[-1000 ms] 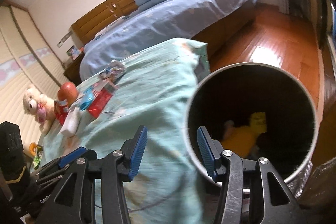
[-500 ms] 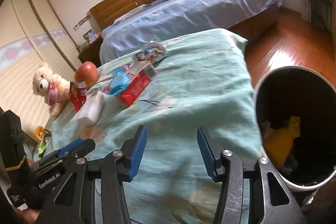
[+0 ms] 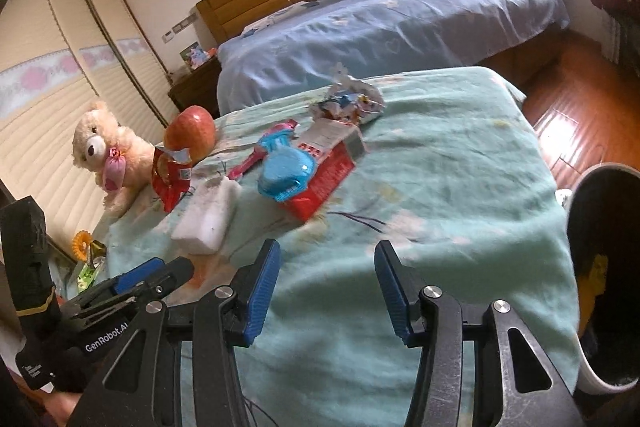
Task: Collect trash
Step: 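Move both open tools back over the bed toward the remaining trash, then grasp the red-and-white milk carton with the right tool while the left tool grasps the white foam block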
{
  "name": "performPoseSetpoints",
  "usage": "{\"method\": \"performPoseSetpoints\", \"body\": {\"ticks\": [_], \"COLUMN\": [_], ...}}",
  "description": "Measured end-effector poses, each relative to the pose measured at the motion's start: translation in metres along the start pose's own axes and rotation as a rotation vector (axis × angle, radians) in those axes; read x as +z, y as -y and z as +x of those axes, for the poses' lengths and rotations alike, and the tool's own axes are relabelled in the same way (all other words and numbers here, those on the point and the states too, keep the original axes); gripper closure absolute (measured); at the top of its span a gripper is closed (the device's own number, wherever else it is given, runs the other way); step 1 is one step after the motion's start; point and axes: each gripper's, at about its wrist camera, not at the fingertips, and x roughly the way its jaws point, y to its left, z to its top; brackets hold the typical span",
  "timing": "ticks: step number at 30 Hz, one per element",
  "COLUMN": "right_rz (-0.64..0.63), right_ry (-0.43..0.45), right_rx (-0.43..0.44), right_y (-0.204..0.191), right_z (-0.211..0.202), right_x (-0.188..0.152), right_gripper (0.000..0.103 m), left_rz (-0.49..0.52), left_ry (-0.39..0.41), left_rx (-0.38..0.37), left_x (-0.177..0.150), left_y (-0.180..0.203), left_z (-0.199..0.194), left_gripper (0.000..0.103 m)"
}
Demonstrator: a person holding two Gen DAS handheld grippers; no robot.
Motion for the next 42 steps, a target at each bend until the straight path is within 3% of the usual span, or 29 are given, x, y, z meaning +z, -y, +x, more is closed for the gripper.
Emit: {"method": "performPoseSetpoints", "body": {"ticks": [8,14,22,29,31,38,40,42], "right_rz": [-0.038,-0.039,-0.106,-0.118,-0.113,-0.151,-0.166,-0.186], "right_ry": [-0.020,0.005,0.016,0.008,0.002,-0.017,-0.014,-0.019], "right_rx": [-0.026,-0.047,0.004,-0.025,-0.009,0.019,0.007,-0.010], "right_y": [-0.010,-0.015,-0.049,-0.046,-0.046,-0.063,-0.065,-0.066], "right_z": [0.021,0.030,0.044,0.054,0.055,0.068,0.070,0.068], "right_x": [0.009,0.023,0.038,0.034,0.037,0.041,0.040,0.039], "right_gripper": [0.078,0.085,0.086,0.087,0.082,0.081,0.082,0.087], "left_rz": [0.004,-0.023,-0.029,-0.021,-0.019,-0.001,0.019,0.051], "left_ry": [-0.006,-0.007,-0.004,-0.020,-0.016,-0.003,-0.006,-0.007], "left_rx": [0.013,0.010,-0.001,0.007,0.011,0.020,0.017,-0.008], "left_x": [0.013,0.017,0.024,0.024,0.025,0.024,0.022,0.021], "left_y": [-0.004,-0.017,-0.023,-0.021,-0.022,-0.027,-0.024,-0.018], "left_z": [0.016,0.020,0.029,0.038,0.037,0.033,0.035,0.034], "left_gripper": [0.040,0.040,0.034,0.032,0.032,0.032,0.036,0.059]}}
